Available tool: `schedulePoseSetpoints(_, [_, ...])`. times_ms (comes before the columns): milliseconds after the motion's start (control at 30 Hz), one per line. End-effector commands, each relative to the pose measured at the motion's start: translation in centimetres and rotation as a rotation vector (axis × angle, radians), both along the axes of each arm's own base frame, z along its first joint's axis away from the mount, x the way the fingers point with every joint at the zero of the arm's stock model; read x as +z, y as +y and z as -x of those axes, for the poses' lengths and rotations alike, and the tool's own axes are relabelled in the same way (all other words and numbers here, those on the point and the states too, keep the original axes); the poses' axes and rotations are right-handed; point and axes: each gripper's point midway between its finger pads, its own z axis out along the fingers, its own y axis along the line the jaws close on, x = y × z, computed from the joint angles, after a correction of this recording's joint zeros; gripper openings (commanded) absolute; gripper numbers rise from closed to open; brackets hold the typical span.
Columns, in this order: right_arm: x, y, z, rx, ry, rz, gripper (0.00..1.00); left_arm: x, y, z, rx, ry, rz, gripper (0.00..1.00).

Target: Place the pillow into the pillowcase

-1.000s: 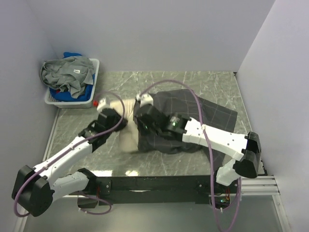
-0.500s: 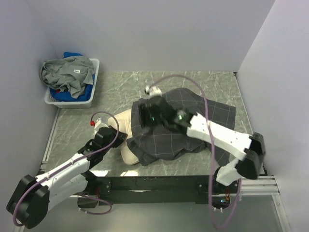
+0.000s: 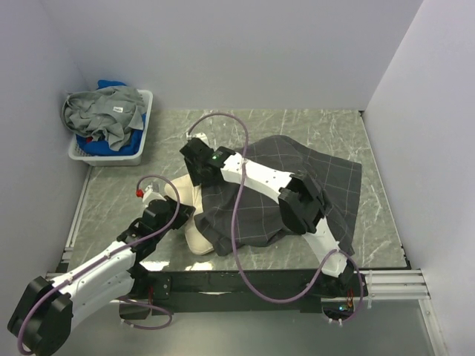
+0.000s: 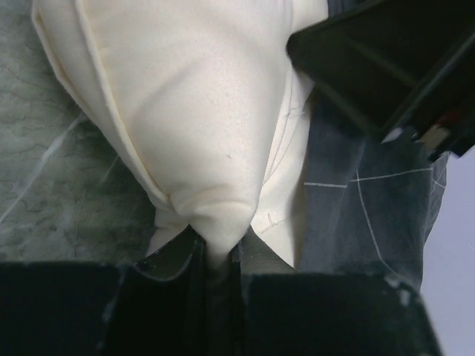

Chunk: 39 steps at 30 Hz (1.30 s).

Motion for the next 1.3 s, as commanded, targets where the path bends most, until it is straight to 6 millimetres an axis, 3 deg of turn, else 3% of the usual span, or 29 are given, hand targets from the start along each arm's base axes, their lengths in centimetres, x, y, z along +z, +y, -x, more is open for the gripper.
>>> schedulePoseSetpoints(0, [1.3, -2.3, -0.8, -0.054, -0.054, 0.046, 0.64, -1.6, 0.3, 1.1, -0.020, 0.042, -0.031, 0.06])
schedulePoseSetpoints(67, [-0.1, -3.0, -1.1, -0.065, -0.031, 0.066, 0.64, -1.9, 0.3, 1.2, -0.020, 0.049, -0.031, 0.06])
schedulePoseSetpoints(233, [-1.4, -4.8, -2.0, -0.117, -0.012, 0.076, 0.36, -1.9, 0.4, 1.2, -0.017, 0.045, -0.027, 0.06])
schedulePoseSetpoints(267, [-1.2, -5.2, -2.7, -0.130, -0.014, 0.062, 0.31, -1.8, 0.4, 1.2, -0.016, 0.042, -0.026, 0.06])
schedulePoseSetpoints(300, [-1.1, -5.3, -2.9, -0.131, -0.010, 0.060, 0.18, -1.7, 0.4, 1.1, -0.017, 0.039, -0.030, 0.06])
schedulePoseSetpoints(333, [0.1, -4.8, -3.6, -0.128, -0.027, 0.039, 0.11, -1.6, 0.4, 1.1, -0.019, 0.034, -0.031, 0.05])
schedulePoseSetpoints(367, [0.0, -4.6, -3.7, -0.121, -0.024, 0.048, 0.00, -1.3, 0.3, 1.0, -0.021, 0.028, -0.031, 0.05])
schedulePoseSetpoints(400, [0.6, -4.4, -3.5, -0.112, -0.017, 0.052, 0.00, -1.1, 0.2, 0.9, -0.032, 0.019, -0.037, 0.05])
schedulePoseSetpoints(433, [2.6, -3.2, -3.9, -0.091, -0.035, 0.007, 0.00, -0.8, 0.1, 0.8, -0.036, 0.010, -0.039, 0.04])
schedulePoseSetpoints(500, [5.2, -1.3, -2.7, -0.044, -0.056, -0.034, 0.00, 0.2, -0.2, 0.1, -0.047, -0.028, -0.045, 0.01])
schedulePoseSetpoints(533, [8.1, 0.5, -2.1, -0.005, -0.078, -0.103, 0.00, 0.7, -0.3, -0.3, -0.048, -0.044, -0.045, 0.01])
schedulePoseSetpoints(567, [10.1, 1.6, -1.1, 0.027, -0.086, -0.147, 0.00, 1.9, -0.5, -1.0, -0.042, -0.077, -0.039, 0.01])
schedulePoseSetpoints(600, [11.5, 3.5, 1.2, 0.086, -0.079, -0.184, 0.00, 3.0, -0.8, -1.7, -0.045, -0.121, -0.043, 0.01])
schedulePoseSetpoints(633, [14.8, 4.8, 2.2, 0.121, -0.112, -0.248, 0.00, 3.9, -0.9, -2.4, -0.038, -0.148, -0.043, 0.01])
schedulePoseSetpoints(667, [16.2, 5.3, 3.1, 0.132, -0.131, -0.264, 0.00, 6.4, -1.3, -3.5, -0.026, -0.195, -0.029, 0.01])
schedulePoseSetpoints(700, [17.1, 6.3, 5.1, 0.170, -0.132, -0.276, 0.00, 7.1, -1.3, -4.4, -0.017, -0.208, -0.048, 0.02])
schedulePoseSetpoints(733, [19.0, 6.2, 5.5, 0.169, -0.145, -0.315, 0.00, 10.3, -1.9, -5.7, -0.014, -0.267, -0.023, 0.01])
schedulePoseSetpoints(800, [20.5, 5.7, 6.1, 0.169, -0.147, -0.351, 0.00, 12.6, -2.5, -7.1, -0.022, -0.305, -0.019, 0.03])
schedulePoseSetpoints(833, [22.3, 4.4, 6.5, 0.164, -0.172, -0.368, 0.00, 15.7, -3.1, -7.9, -0.027, -0.356, 0.006, 0.11])
schedulePoseSetpoints(900, [24.9, 3.0, 6.5, 0.155, -0.208, -0.408, 0.00, 17.7, -3.9, -8.6, -0.061, -0.393, 0.006, 0.18])
schedulePoseSetpoints(933, [27.5, 1.0, 6.0, 0.136, -0.234, -0.454, 0.00, 19.8, -4.2, -8.8, -0.071, -0.431, 0.022, 0.20])
schedulePoseSetpoints(1000, [30.8, -0.2, 6.5, 0.181, -0.228, -0.552, 0.00, 21.0, -4.7, -8.8, -0.096, -0.457, 0.031, 0.29])
schedulePoseSetpoints(1067, [34.5, -3.1, 5.6, 0.162, -0.265, -0.630, 0.00, 21.9, -4.8, -8.7, -0.110, -0.470, 0.028, 0.32])
schedulePoseSetpoints(1100, [37.5, -3.6, 6.5, 0.205, -0.279, -0.705, 0.00, 22.2, -4.7, -8.6, -0.110, -0.473, 0.024, 0.39])
schedulePoseSetpoints(1167, [39.5, -5.2, 5.6, 0.211, -0.289, -0.763, 0.00, 23.0, -4.1, -8.1, -0.103, -0.486, 0.011, 0.54])
schedulePoseSetpoints(1200, [40.3, -5.2, 6.2, 0.249, -0.271, -0.803, 0.00, 23.3, -3.8, -7.8, -0.095, -0.492, 0.006, 0.71])
schedulePoseSetpoints(1267, [41.7, -6.2, 6.1, 0.254, -0.294, -0.842, 0.00, 23.9, -2.0, -7.1, -0.035, -0.495, -0.027, 0.81])
